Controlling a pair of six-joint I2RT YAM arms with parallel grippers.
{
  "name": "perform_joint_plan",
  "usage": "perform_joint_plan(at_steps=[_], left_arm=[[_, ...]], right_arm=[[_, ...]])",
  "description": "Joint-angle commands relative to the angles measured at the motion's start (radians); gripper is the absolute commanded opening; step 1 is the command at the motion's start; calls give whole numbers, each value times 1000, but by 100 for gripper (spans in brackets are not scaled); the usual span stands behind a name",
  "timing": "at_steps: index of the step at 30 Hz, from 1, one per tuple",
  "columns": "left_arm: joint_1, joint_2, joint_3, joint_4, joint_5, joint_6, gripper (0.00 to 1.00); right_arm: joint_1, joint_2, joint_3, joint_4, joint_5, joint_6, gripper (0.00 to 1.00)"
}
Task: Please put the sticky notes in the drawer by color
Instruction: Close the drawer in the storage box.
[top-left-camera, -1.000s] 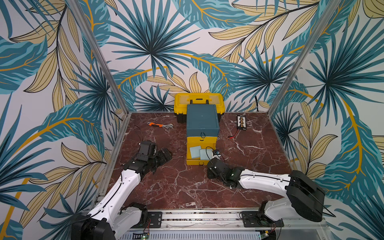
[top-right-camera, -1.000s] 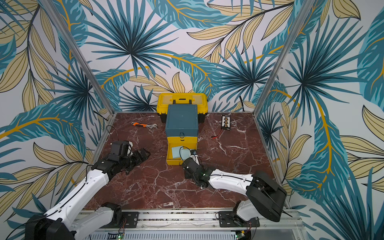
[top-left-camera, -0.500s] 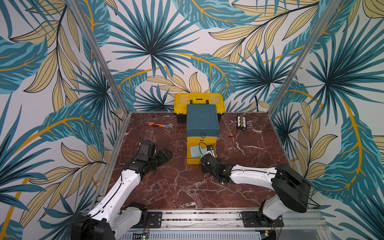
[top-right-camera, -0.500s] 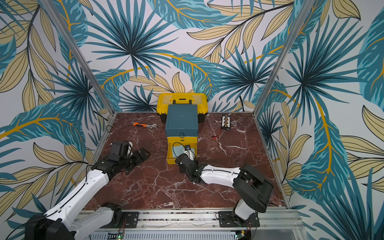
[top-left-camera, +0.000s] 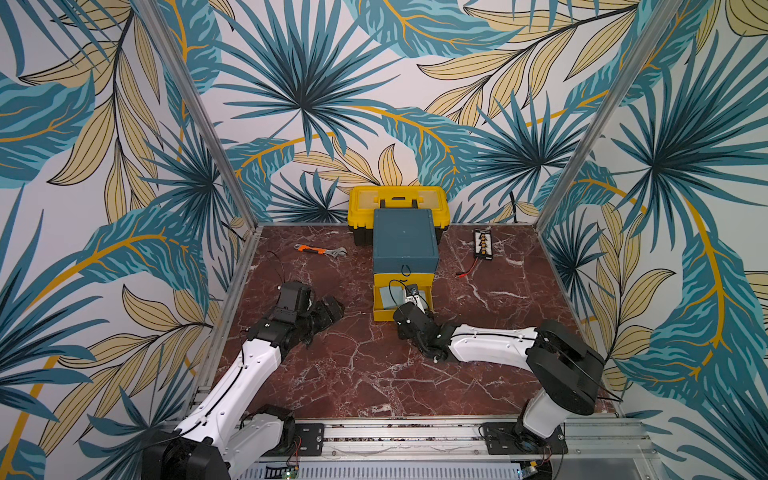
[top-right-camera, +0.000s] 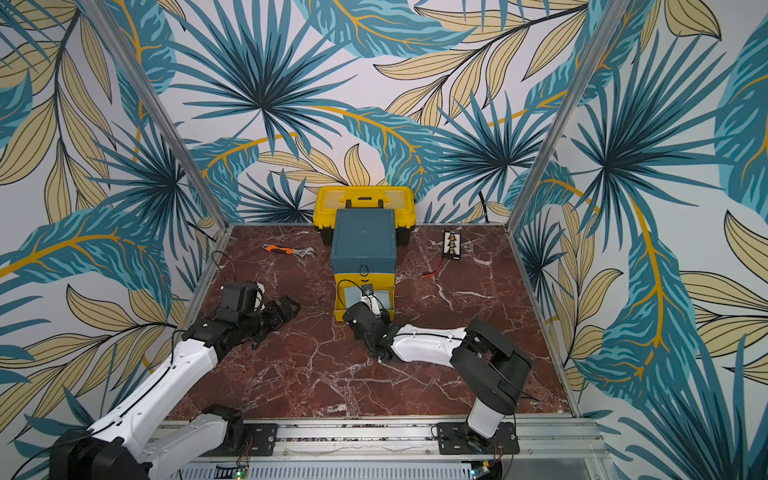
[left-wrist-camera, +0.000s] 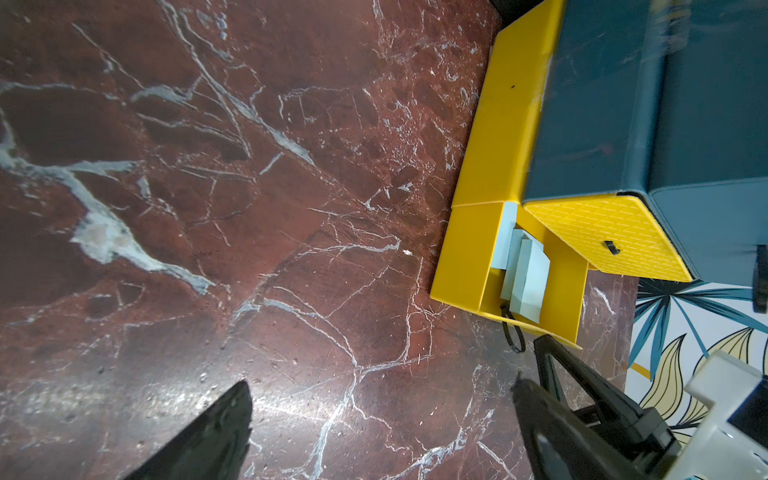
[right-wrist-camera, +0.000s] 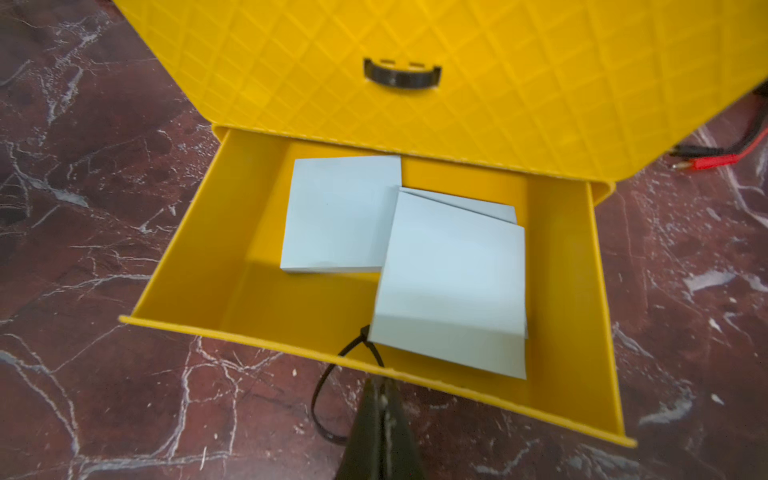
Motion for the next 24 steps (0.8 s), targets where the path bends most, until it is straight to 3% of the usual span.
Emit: perform_joint_plan(at_steps=[1, 12, 24], left_arm=[[-3, -11, 13, 25, -7, -3, 100], [-2, 14, 40, 17, -21, 6, 100], [-3, 37, 44, 27, -31, 8, 100]], right_arm=[[-4, 36, 33, 73, 32, -80, 0], [-4, 181, 130, 145, 111, -208, 0], [-8, 243, 166, 205, 202, -322, 0]])
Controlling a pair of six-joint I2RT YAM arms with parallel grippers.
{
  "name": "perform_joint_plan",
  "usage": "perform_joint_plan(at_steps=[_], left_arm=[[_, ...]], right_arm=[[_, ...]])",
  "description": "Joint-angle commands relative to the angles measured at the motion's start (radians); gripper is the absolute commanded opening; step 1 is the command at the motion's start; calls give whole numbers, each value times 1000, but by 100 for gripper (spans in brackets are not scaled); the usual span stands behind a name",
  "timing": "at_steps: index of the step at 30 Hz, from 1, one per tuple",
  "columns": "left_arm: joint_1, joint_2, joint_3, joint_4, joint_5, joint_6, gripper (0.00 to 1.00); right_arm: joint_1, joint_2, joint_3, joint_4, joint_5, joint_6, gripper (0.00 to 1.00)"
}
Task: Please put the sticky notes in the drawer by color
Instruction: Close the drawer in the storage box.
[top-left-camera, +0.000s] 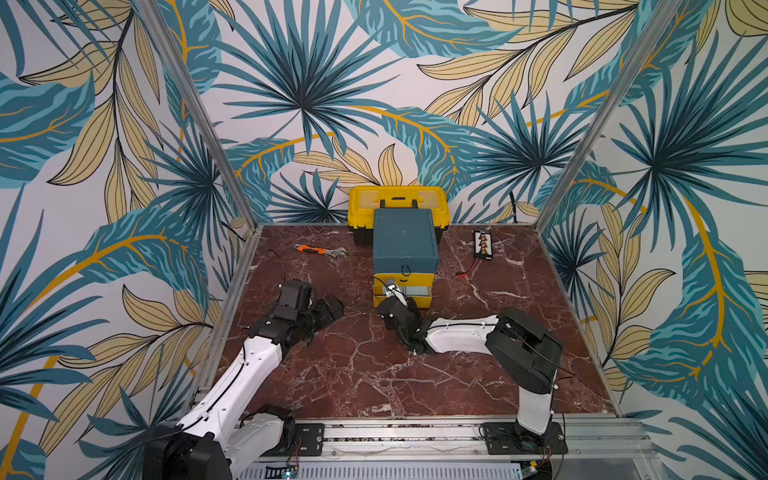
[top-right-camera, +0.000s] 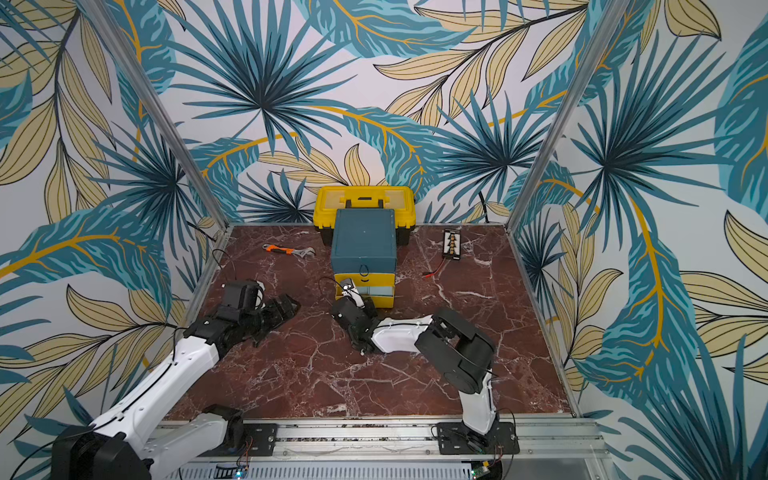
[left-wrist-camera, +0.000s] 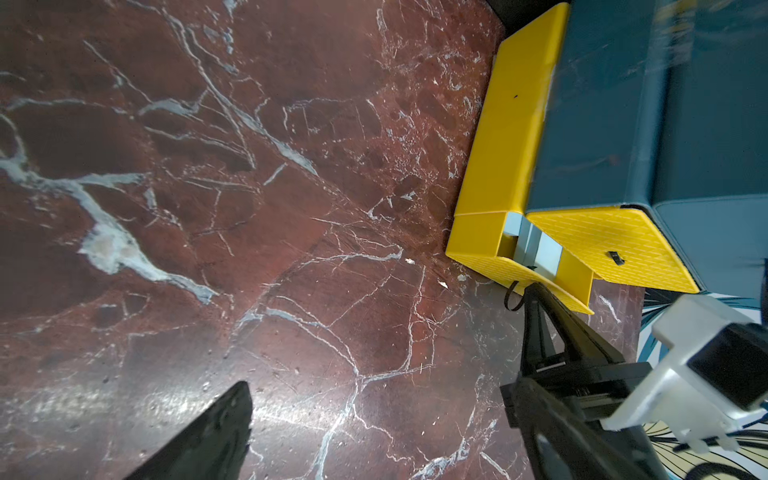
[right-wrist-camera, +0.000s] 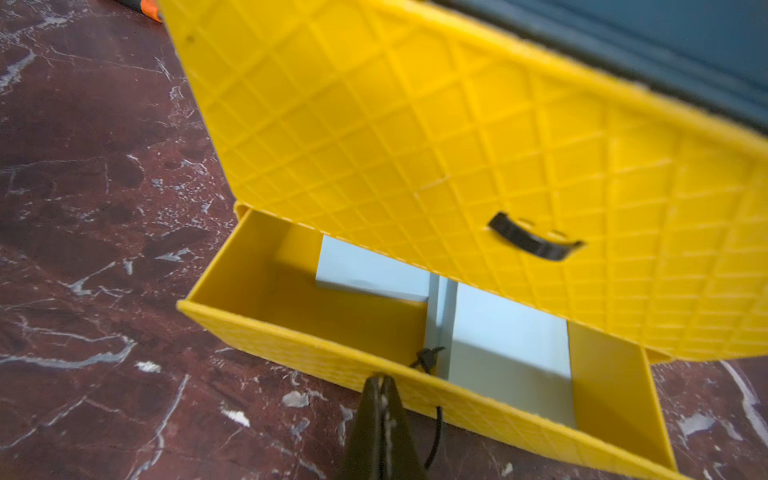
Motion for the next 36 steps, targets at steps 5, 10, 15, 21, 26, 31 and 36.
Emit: perform_joint_plan(at_steps=[5, 10, 15, 21, 26, 31, 36], left_arm=[[-2, 18, 26, 41, -6, 3, 100], [-2, 17, 30, 34, -8, 5, 100], [-3, 20, 30, 34, -9, 2, 100], [-2, 36, 35, 41, -4, 0, 100], [-3, 42, 39, 40, -4, -1, 100], [-2, 48, 41, 39, -4, -1, 100], [-3, 59, 45, 41, 6, 1, 100]], right_arm=[[-23, 37, 30, 58, 40, -77, 0], [-46, 37, 24, 83, 4, -111, 0], [-68, 48, 27, 97, -38, -139, 0], [-77, 74, 45, 121, -37, -172, 0], [-82, 91, 57, 134, -36, -187, 0], [-84, 90, 55, 140, -36, -189, 0], [-85, 90, 53, 147, -35, -199, 0]])
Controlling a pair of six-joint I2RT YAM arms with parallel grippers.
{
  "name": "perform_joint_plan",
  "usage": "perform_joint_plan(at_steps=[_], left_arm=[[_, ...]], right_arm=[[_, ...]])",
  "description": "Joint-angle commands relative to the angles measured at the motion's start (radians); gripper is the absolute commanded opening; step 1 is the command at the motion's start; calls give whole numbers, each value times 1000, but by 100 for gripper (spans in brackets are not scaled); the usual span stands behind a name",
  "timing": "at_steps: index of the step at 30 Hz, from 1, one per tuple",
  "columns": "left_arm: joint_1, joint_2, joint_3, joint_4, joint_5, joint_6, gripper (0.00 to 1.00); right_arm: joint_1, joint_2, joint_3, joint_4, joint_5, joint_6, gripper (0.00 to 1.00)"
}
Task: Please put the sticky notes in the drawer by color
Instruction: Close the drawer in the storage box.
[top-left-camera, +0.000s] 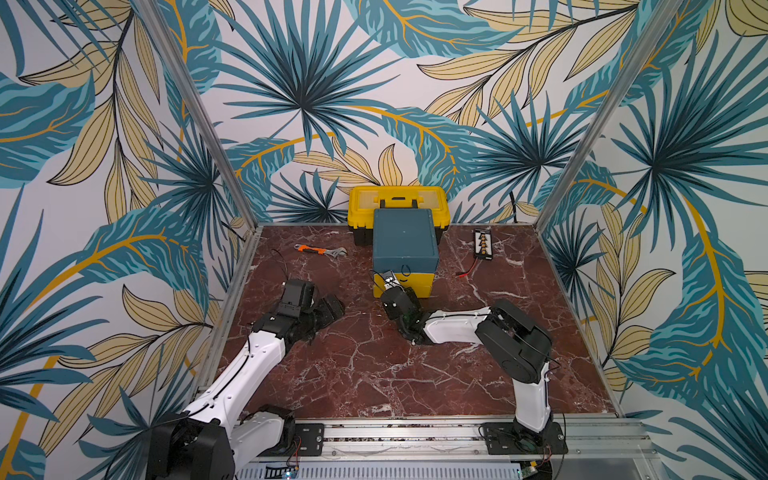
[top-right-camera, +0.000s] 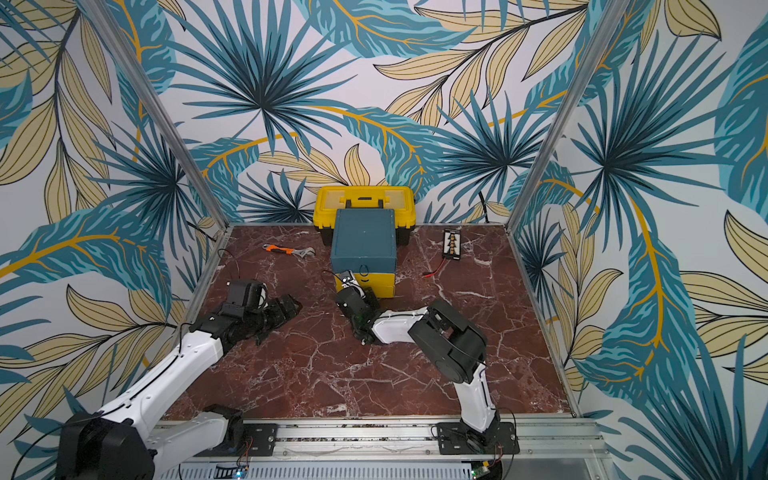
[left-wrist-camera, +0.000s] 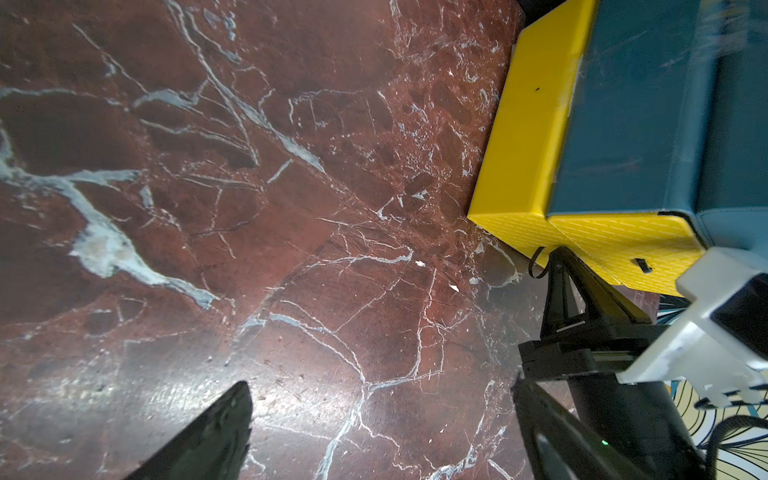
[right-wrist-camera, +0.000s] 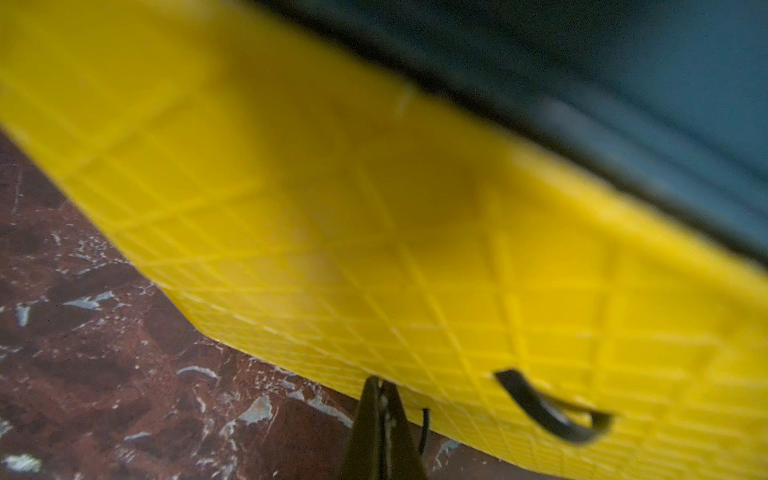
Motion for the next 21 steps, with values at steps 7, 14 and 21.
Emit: perform_joint_plan(at_steps=[7, 14, 21], left_arm=[[-4, -1, 45, 10, 22, 10, 100], [-3, -11, 55, -33, 48, 48, 100], [-4, -6, 119, -94, 14, 127, 100]], right_arm=[[-9, -21, -12, 39, -40, -5, 0], [22, -198, -65, -108, -87, 78, 0], [40, -432, -61, -366, -94, 218, 5]])
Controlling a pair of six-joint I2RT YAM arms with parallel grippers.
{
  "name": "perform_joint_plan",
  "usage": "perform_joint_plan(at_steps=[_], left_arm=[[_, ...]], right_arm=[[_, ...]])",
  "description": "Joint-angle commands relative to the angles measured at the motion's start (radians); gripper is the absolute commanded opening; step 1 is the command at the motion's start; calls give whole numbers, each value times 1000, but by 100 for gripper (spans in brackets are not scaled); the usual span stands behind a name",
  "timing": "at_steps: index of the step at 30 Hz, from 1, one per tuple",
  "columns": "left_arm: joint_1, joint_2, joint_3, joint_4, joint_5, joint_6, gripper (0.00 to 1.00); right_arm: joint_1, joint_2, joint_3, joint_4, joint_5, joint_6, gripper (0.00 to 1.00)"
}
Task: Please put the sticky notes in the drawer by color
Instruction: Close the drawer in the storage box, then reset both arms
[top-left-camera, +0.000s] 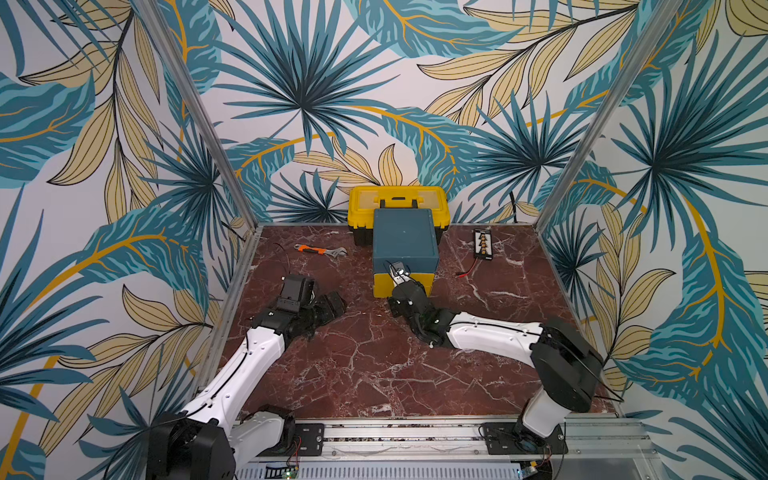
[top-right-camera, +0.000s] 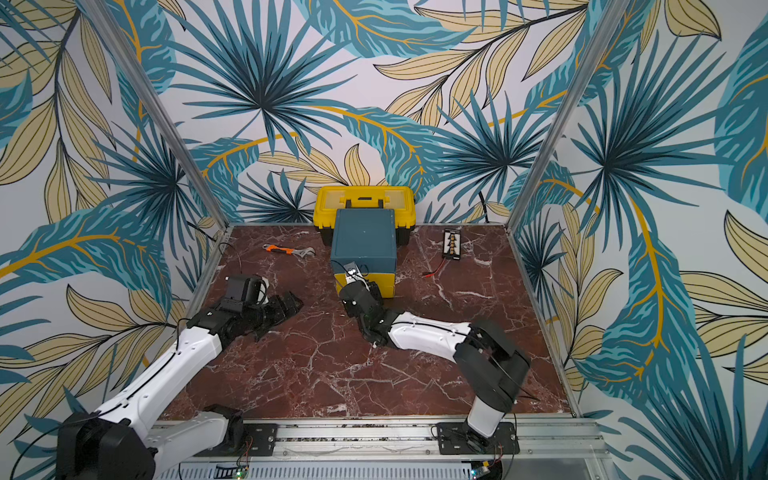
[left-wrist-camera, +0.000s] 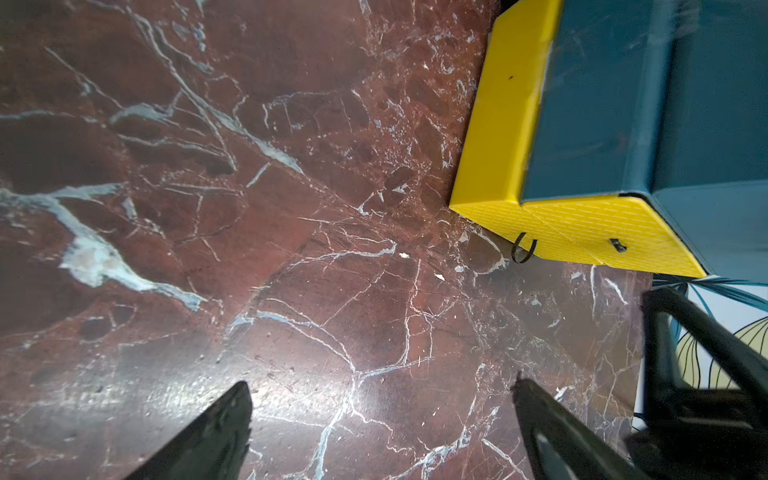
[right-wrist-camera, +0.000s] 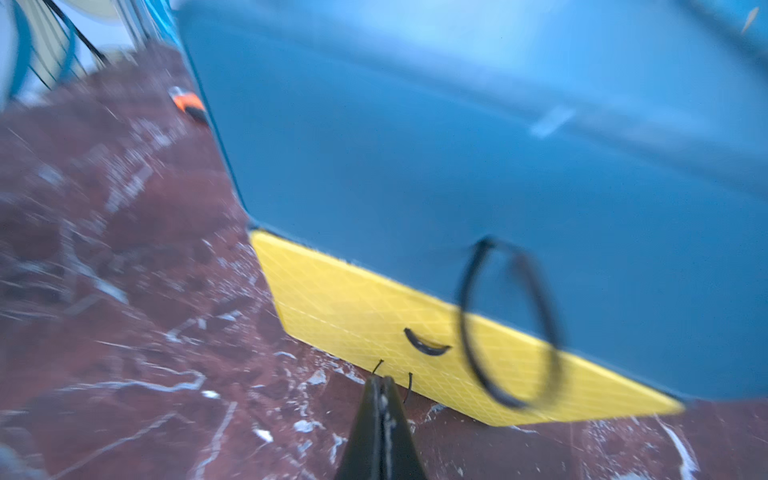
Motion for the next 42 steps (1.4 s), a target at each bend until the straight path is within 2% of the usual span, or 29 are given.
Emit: perform_joint_plan(at_steps=[1, 4, 7, 9, 11, 13, 16, 20, 22, 24, 27, 31, 35, 37, 38, 39, 40, 42], left_arm=[[-3, -3, 58, -29, -10, 67, 100], [-3, 19, 96, -29, 6, 100, 100], [-4, 16, 99, 12, 18, 137, 100], [-5, 11, 98, 42, 21, 164, 100], [-6, 2, 104, 60, -2, 191, 100], [-5, -5, 105, 78, -38, 219, 100], [-3, -9, 96, 97, -101, 272, 100], [-1, -17, 68, 118, -208, 337, 100], [16, -29, 27, 199, -241, 363, 100], [57, -21, -19, 290, -227, 380, 100], [113, 33, -73, 455, -230, 421, 100], [174, 106, -181, 728, -252, 524, 100], [214, 167, -236, 868, -245, 593, 100], [215, 191, -308, 1046, -260, 610, 100], [215, 203, -338, 1124, -260, 631, 100], [218, 211, -330, 1086, -260, 654, 100], [218, 219, -325, 1072, -301, 666, 100], [227, 241, -361, 1173, -359, 692, 100]], right_arm=[[-3, -91, 15, -227, -20, 110, 5], [-4, -166, 60, -399, -43, 151, 10], [-18, -234, 99, -553, -10, 189, 20], [-44, -282, 105, -613, -8, 206, 44], [-73, -340, 98, -651, 0, 224, 83], [-130, -394, 90, -682, 0, 233, 98], [-214, -474, 44, -689, -32, 228, 100], [-381, -516, -16, -704, -77, 227, 100], [-500, -525, -70, -650, -174, 235, 100], [-610, -511, -111, -587, -272, 259, 99], [-703, -464, -173, -450, -321, 248, 99], [-756, -416, -247, -286, -348, 253, 96], [-757, -394, -314, -166, -285, 199, 87], [-758, -395, -329, -142, -212, 161, 98], [-759, -398, -330, -138, -177, 150, 99], [-759, -400, -336, -125, -163, 136, 99], [-759, -404, -345, -104, -161, 126, 99], [-758, -404, -377, -33, -183, 94, 99]])
